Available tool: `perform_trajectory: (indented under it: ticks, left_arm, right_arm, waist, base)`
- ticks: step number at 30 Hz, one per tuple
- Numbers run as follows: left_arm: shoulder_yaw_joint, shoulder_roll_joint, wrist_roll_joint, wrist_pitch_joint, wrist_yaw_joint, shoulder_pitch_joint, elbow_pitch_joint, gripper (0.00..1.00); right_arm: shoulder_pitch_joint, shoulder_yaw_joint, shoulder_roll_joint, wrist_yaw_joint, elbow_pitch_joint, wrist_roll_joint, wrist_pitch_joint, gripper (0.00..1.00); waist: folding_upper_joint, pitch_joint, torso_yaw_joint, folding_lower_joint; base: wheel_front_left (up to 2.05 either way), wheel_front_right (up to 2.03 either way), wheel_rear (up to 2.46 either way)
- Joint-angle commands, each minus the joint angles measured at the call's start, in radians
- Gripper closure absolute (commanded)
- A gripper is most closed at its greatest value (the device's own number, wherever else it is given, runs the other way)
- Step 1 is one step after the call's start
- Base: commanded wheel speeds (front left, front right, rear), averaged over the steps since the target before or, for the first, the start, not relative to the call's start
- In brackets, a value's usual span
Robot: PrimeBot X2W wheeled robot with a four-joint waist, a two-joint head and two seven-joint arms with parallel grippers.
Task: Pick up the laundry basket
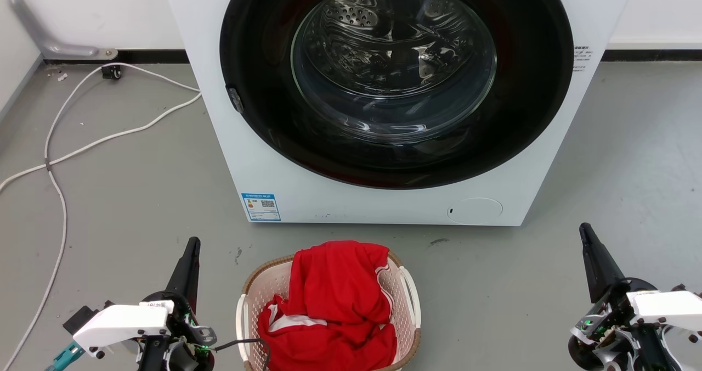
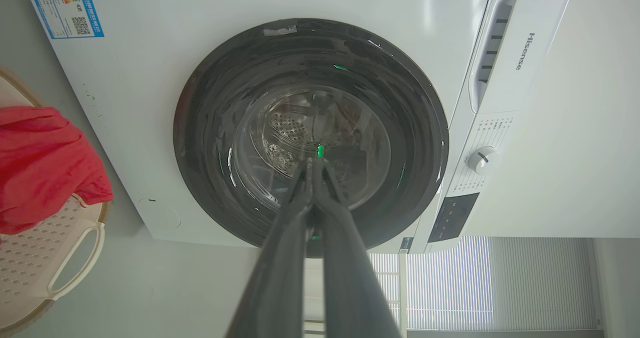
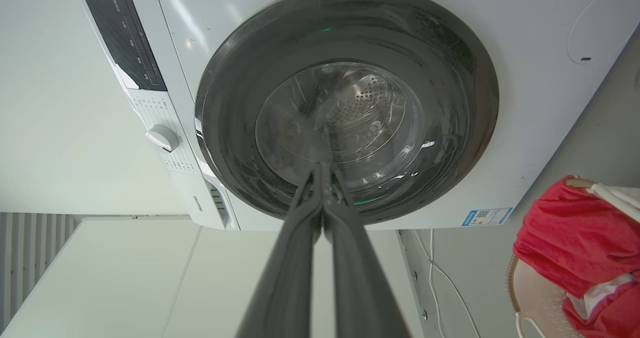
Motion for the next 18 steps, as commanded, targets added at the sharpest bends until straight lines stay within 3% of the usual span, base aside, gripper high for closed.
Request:
perform_trajectory:
  ticks: [1,17,18]
  left_arm:
    - [0.003,0.001,-0.002,0.004,-0.004,-0.008,0.000,1.00]
    - [0.003,0.001,-0.002,0.004,-0.004,-0.008,0.000,1.00]
    - [-0.001,0.000,0.000,-0.001,0.000,0.001,0.003,0.00]
  right_arm:
    - [-0.011,-0.001,0.003,0.000,0.001,-0.003,0.002,1.00]
    - [-0.011,-0.002,0.004,0.000,0.001,-0.004,0.003,1.00]
    - [0.002,0.000,0.000,0.000,0.002,0.000,0.000,0.00]
  waist:
    - [0.0000,0.000,0.000,-0.0001]
    - [0.0000,0.000,0.000,-0.0001]
    - [0.0000,0.000,0.000,0.0000]
  base:
    - [0.00,0.00,0.00]
    - [0.00,0.00,0.00]
    - [0.00,0.00,0.00]
